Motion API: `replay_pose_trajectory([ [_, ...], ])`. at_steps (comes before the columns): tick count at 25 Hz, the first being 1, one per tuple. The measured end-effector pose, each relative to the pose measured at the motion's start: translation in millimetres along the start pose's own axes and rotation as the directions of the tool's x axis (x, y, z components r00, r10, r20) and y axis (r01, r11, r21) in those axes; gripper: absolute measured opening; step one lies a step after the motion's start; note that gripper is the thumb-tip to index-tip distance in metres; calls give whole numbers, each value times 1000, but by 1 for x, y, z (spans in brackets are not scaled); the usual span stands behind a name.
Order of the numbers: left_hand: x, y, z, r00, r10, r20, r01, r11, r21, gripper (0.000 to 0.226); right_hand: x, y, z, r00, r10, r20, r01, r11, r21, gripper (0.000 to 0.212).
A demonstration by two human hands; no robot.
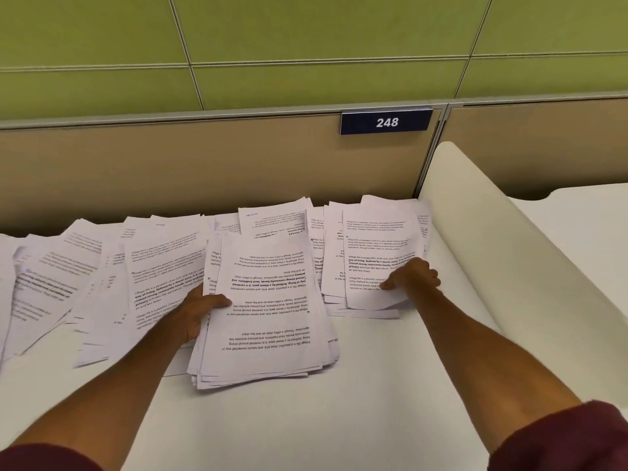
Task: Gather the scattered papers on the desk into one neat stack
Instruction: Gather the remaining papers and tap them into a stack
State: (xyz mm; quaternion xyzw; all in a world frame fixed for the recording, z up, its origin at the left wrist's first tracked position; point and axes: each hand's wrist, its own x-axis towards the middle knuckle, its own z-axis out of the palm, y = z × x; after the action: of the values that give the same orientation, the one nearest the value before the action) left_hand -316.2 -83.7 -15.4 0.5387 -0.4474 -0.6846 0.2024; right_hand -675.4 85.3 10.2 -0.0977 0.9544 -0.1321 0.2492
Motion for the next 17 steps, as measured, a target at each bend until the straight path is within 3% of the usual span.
replay_pose_trajectory([
  [6, -6, 1, 0, 999, 16, 33, -18, 999, 47, 56, -15, -26, 19, 998, -42, 54, 40, 998, 45, 92],
  [10, -9, 1, 0, 998, 36, 60, -40, 997, 65, 58, -16, -32, 19, 990, -123, 72, 95, 943, 318, 92],
  [14, -14, 1, 1, 998, 38, 40, -39, 999, 29, 58, -20, -24, 17, 985, -97, 142, -20, 755, 656, 74],
  [15, -16, -1, 0, 999, 27, 47, -28, 1000, 12, 58, -22, -21, 16, 983, -83, 167, -58, 716, 696, 70],
  [17, -19, -5, -4, 996, 17, 83, -17, 1000, -2, 59, -22, -16, 17, 984, -76, 164, -55, 738, 672, 64],
])
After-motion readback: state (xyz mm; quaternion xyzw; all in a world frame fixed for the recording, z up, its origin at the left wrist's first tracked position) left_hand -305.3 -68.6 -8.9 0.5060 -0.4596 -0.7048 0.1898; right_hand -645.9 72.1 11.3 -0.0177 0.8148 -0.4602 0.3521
